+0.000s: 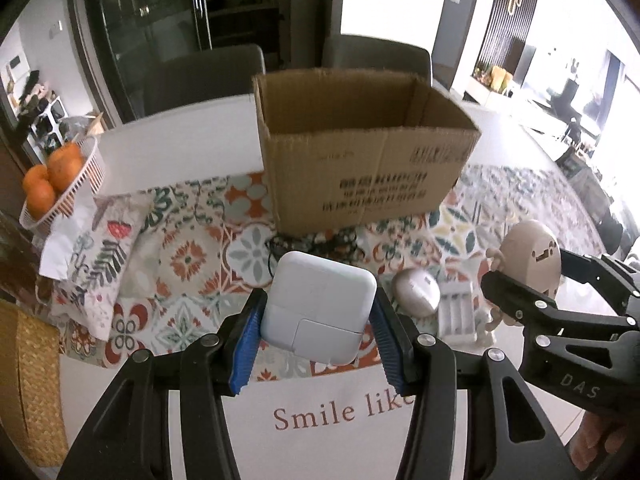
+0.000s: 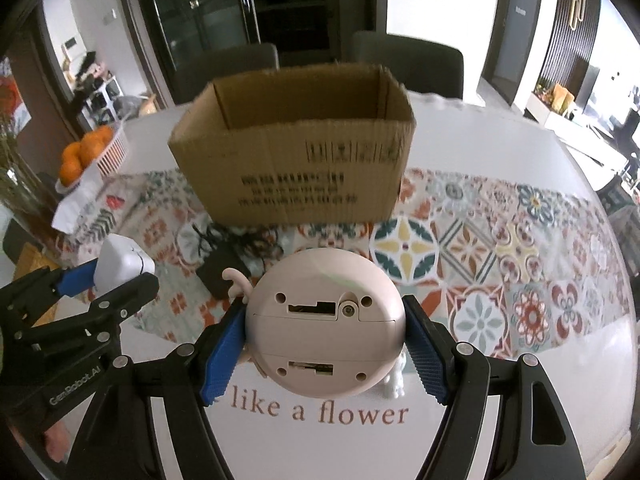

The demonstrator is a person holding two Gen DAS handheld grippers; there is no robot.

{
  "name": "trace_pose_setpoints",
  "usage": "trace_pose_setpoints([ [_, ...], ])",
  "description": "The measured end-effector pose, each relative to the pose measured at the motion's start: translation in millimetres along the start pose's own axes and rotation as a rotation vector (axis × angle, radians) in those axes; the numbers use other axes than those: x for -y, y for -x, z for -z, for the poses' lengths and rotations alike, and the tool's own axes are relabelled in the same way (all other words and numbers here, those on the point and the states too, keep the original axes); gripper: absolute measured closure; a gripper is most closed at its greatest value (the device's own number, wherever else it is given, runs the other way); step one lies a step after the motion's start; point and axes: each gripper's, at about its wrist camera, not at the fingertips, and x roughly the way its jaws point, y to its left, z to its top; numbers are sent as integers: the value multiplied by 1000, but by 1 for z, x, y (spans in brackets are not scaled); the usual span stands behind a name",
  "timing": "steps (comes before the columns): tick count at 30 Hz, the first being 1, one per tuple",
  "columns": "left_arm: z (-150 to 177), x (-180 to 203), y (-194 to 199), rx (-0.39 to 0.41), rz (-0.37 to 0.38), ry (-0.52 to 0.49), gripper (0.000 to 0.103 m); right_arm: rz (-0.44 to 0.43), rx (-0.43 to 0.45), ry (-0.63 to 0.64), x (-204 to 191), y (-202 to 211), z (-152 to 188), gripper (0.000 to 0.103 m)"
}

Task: Organize rigid objects
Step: 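Lift the pink device and white adapter and carry them toward the box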

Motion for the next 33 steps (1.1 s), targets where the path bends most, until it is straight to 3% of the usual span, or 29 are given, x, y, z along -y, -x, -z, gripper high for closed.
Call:
trace_pose_setpoints([
  [16, -46, 6, 30, 112, 8, -9, 52, -19, 136, 0, 9, 32, -44, 28],
  [33, -98, 4, 32, 182, 6, -16, 52, -20, 222, 25, 11, 41, -101, 28],
])
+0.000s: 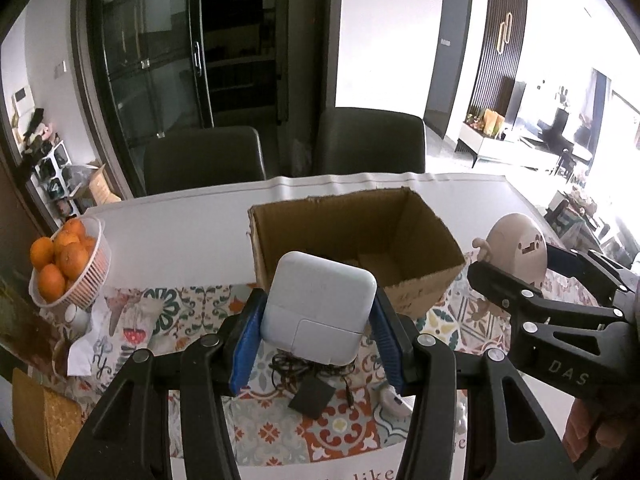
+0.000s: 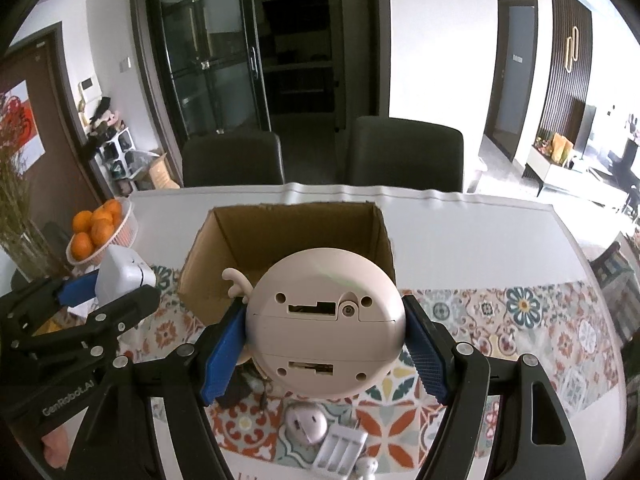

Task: Organize rigid objects
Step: 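Lift the pink device and white adapter and carry them toward the box, then lower the pink device and white adapter into the box and open both grippers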

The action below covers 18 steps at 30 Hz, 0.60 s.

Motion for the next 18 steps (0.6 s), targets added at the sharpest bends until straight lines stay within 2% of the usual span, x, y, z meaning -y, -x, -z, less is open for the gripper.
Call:
trace_pose_setpoints([
  [6, -18, -4, -10, -5, 9, 3, 52, 0, 3, 4, 2, -10, -18, 28],
  [18, -43, -14, -46, -71, 28, 25, 52, 11, -36, 35, 6, -44, -53, 28],
])
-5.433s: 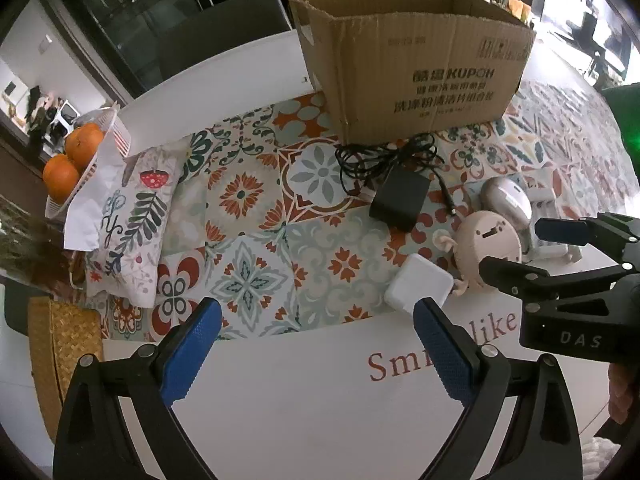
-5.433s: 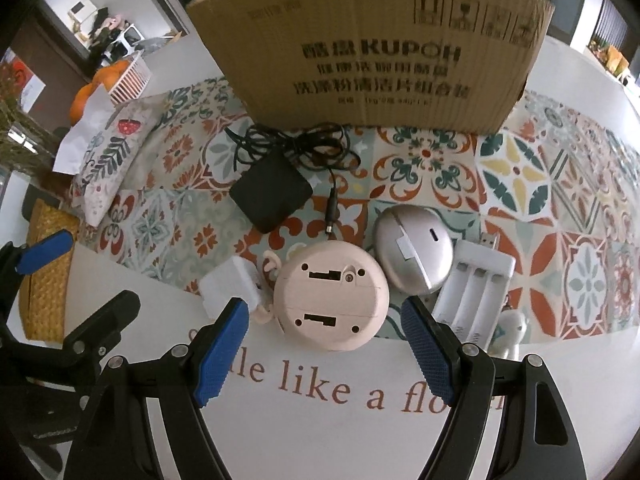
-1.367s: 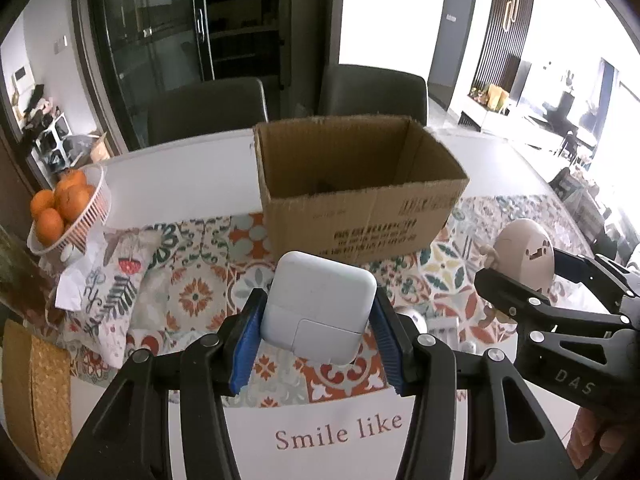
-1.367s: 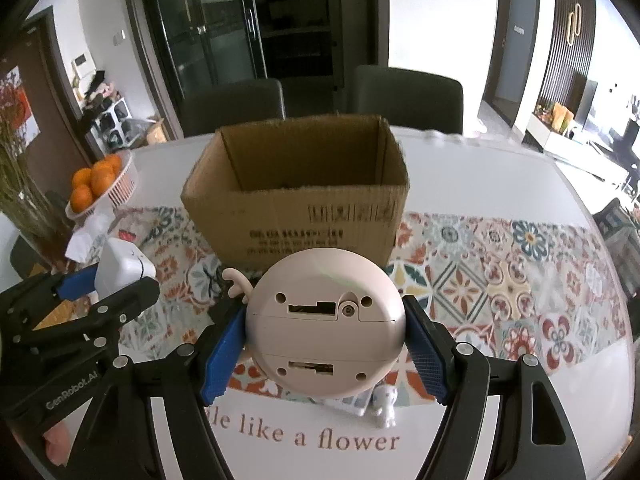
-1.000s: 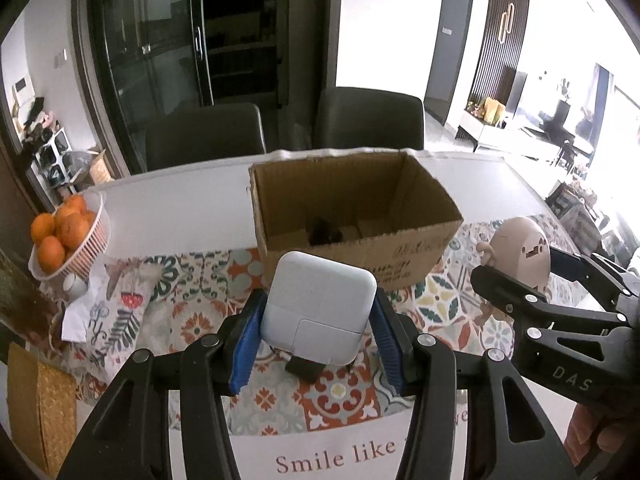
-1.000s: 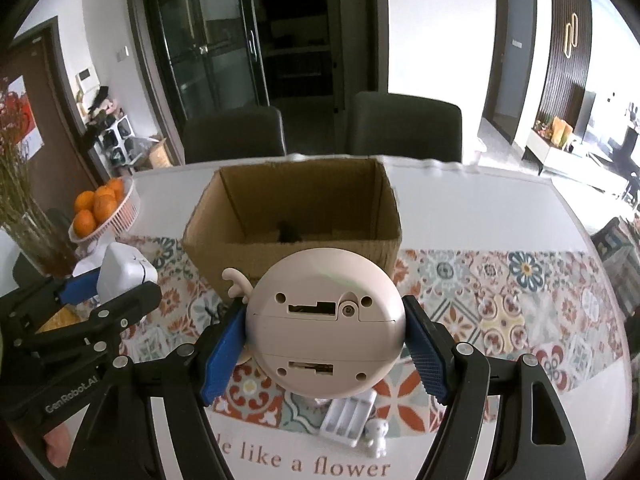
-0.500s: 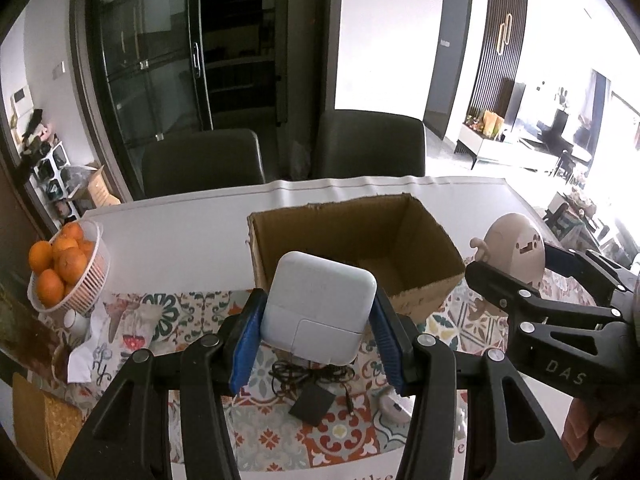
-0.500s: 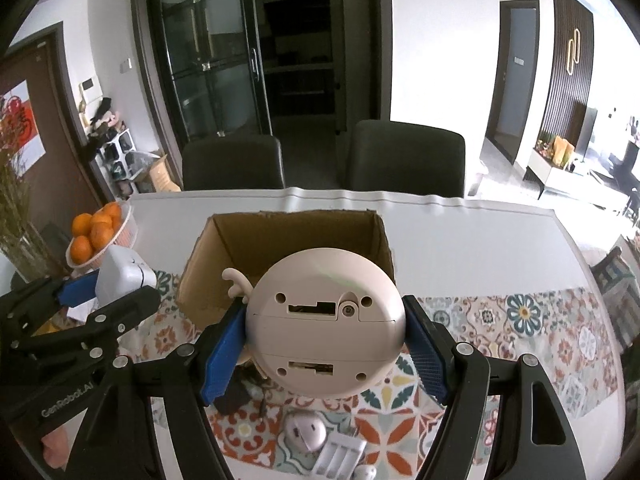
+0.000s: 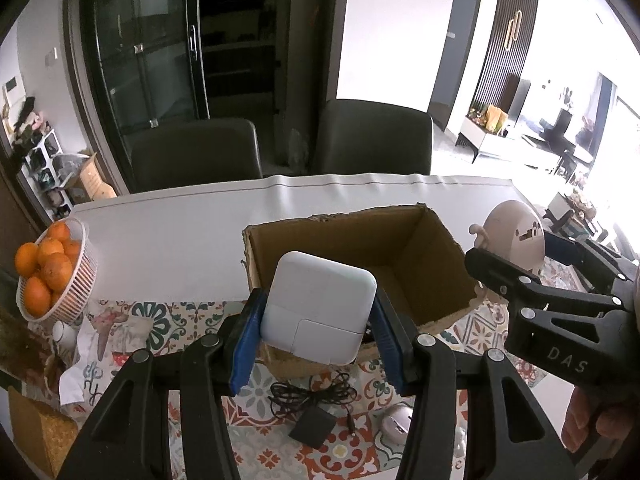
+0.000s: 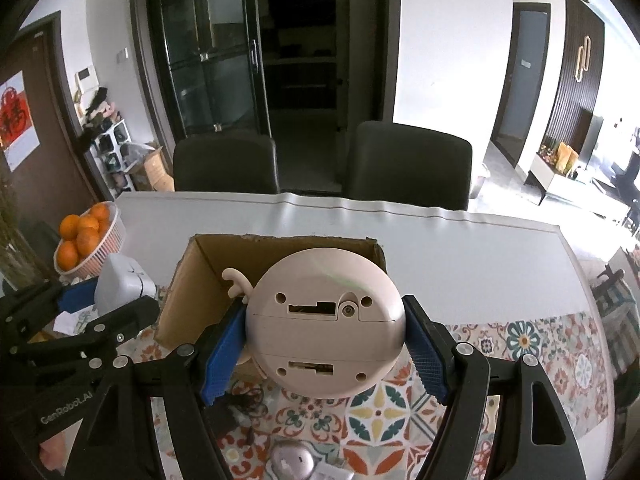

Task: Organize rigid objects
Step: 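Lower the pink device and white adapter into the box and open both grippers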

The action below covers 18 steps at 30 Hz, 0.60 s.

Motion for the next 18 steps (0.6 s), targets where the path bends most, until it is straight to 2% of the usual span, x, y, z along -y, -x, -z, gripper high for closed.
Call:
trace_pose_setpoints([
  [9, -10, -8, -36, -77, -17, 1, 52, -24, -109, 14, 5, -52, -12, 28],
  [18, -7, -14, -74, -162, -30, 7, 52, -38, -202, 41, 4, -97, -6, 28],
])
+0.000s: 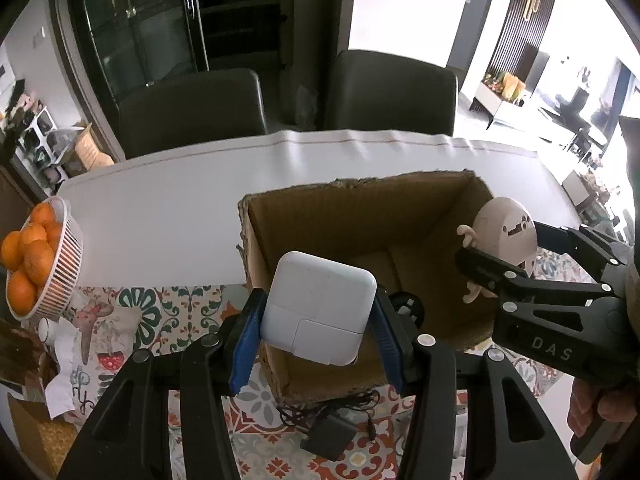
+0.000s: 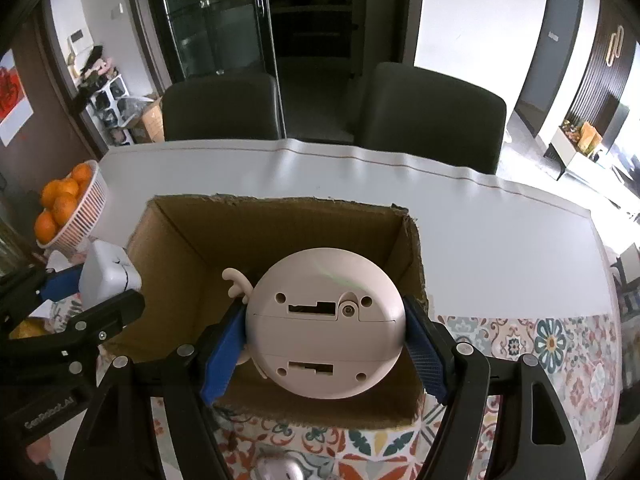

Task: Organize rigid objects
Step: 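Lower the pink device and white adapter into the box and open both grippers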

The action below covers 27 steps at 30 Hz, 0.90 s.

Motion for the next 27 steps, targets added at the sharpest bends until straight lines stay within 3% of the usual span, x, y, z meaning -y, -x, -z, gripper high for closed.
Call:
trace_pose_setpoints([
  [8, 2, 2, -21, -47, 4, -16, 52, -8, -73, -2, 5, -25, 7, 28],
  [19, 5, -1, -26, -64, 2, -3, 50, -10, -94, 3, 5, -33, 11, 28],
  [26, 10, -2, -12, -49, -7, 18, 43, -24, -90, -3, 3, -31, 15, 27],
  [27, 11, -2, -9, -46, -12, 24, 37, -28, -80, -6, 4, -27, 15, 25],
])
